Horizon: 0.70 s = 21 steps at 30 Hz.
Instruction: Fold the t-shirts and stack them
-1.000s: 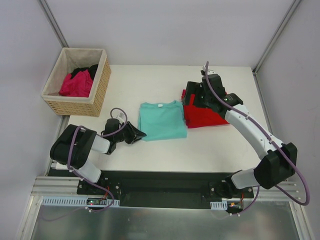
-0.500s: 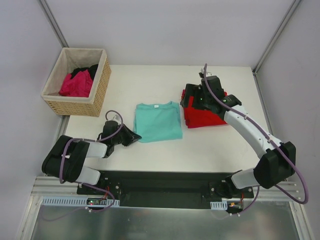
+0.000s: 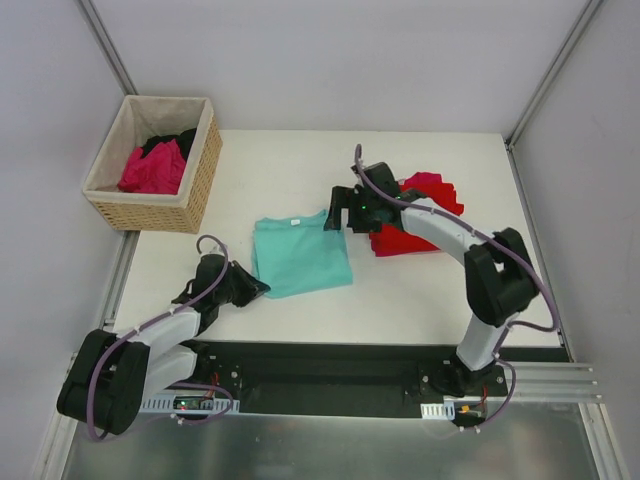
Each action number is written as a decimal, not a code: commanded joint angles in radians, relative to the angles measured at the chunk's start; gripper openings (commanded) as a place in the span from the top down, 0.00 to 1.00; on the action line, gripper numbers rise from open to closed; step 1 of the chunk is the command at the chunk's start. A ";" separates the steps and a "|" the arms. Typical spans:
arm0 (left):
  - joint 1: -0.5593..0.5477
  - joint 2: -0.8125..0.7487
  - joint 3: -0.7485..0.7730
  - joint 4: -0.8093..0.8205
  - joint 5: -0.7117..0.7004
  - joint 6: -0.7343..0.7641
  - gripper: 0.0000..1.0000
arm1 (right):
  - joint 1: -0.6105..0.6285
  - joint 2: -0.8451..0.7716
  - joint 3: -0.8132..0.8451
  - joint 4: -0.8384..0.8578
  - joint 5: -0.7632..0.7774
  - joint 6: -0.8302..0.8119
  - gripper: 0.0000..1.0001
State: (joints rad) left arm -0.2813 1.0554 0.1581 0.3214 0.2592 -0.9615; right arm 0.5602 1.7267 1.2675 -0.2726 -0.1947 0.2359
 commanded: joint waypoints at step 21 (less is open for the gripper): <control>0.047 0.029 -0.005 -0.058 0.014 0.043 1.00 | 0.009 0.191 0.142 0.052 -0.075 -0.096 0.03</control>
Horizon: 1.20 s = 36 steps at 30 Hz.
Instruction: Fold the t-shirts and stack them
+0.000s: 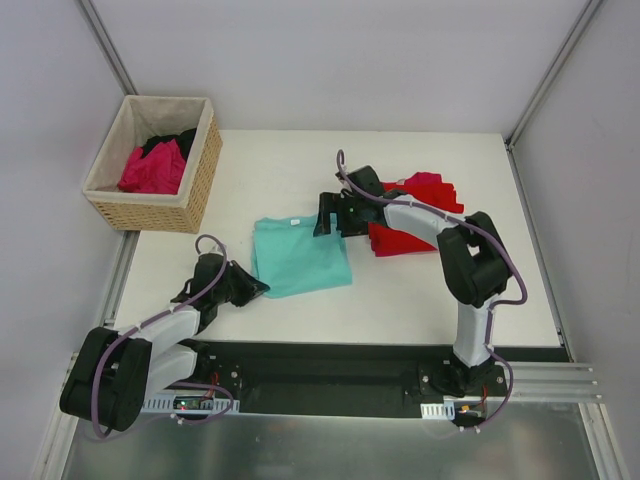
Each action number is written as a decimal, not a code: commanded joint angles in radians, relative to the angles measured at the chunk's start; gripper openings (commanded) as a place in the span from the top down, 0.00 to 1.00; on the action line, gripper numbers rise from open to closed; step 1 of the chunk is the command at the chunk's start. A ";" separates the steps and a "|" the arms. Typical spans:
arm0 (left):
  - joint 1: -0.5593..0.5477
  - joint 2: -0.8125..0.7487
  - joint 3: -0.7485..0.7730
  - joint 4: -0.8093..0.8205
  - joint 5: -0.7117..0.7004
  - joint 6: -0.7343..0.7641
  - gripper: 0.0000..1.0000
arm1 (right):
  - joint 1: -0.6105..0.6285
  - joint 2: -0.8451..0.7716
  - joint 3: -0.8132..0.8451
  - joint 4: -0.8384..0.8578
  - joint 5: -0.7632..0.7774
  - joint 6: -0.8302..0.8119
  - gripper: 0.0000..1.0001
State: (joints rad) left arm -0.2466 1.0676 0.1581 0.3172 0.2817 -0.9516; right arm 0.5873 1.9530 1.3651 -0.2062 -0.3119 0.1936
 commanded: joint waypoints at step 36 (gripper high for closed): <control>0.061 0.043 -0.009 -0.043 0.016 0.060 1.00 | -0.052 0.219 0.160 -0.084 0.102 -0.045 0.99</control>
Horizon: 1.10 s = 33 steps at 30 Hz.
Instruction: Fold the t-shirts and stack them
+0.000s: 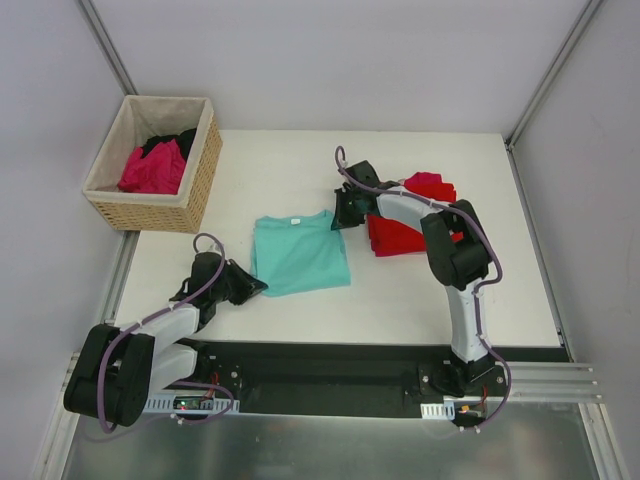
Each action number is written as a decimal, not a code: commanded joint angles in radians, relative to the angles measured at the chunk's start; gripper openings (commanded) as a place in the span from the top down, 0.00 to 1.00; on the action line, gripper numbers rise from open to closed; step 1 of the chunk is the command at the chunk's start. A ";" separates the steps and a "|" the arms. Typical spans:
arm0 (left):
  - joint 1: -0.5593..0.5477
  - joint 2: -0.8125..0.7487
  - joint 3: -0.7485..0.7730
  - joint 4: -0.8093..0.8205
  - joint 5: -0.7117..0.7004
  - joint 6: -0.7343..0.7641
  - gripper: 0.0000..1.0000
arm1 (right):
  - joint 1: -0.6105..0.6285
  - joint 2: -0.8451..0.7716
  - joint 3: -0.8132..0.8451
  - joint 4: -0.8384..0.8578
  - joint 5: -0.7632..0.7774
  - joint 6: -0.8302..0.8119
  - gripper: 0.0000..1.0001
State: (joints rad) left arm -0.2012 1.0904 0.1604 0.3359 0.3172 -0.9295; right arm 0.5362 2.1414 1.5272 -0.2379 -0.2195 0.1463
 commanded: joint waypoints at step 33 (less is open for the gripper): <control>-0.125 0.180 0.597 -0.167 0.063 0.090 1.00 | -0.047 -0.442 0.077 -0.253 0.121 -0.037 0.99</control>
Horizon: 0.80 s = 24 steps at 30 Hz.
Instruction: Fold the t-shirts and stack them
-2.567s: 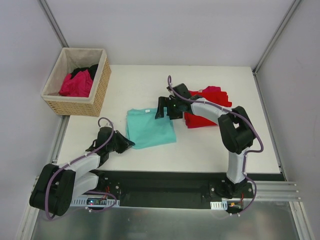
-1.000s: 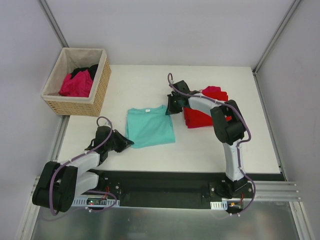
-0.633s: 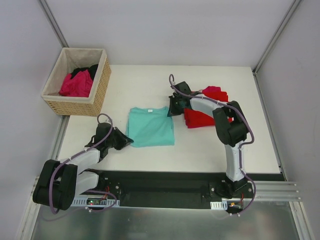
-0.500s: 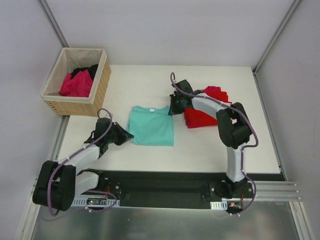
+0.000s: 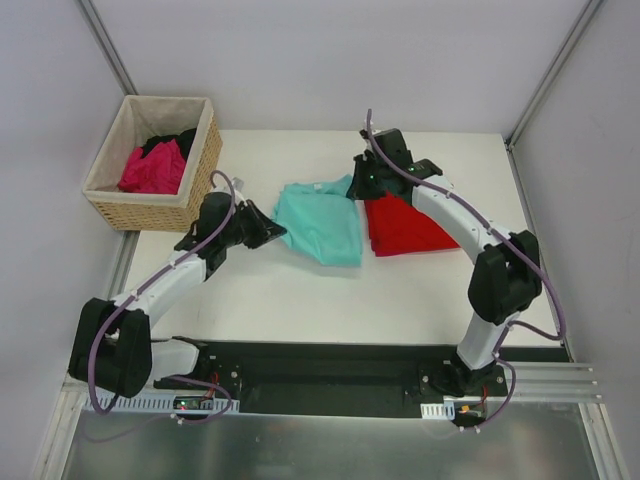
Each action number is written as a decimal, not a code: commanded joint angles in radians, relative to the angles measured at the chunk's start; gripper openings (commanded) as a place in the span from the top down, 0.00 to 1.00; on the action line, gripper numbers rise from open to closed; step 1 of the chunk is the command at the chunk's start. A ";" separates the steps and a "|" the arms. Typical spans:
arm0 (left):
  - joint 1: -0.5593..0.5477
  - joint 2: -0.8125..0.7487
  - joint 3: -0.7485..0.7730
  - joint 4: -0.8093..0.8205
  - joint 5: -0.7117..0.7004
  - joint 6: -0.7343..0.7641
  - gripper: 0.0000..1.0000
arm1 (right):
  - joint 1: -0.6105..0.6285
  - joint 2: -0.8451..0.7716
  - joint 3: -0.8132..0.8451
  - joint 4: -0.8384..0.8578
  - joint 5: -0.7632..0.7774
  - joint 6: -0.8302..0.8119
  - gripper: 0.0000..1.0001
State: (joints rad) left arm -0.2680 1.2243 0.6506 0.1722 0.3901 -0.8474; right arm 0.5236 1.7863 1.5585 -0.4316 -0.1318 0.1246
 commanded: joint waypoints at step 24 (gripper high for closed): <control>-0.326 0.615 0.714 -0.005 -0.020 0.025 1.00 | -0.490 -0.094 0.112 -0.118 -0.080 0.015 0.99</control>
State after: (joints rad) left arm -0.5762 1.7859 1.2770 0.1577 0.3580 -0.8452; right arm 0.0784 1.6665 1.5913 -0.5533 -0.1699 0.1234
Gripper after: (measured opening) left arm 0.009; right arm 0.026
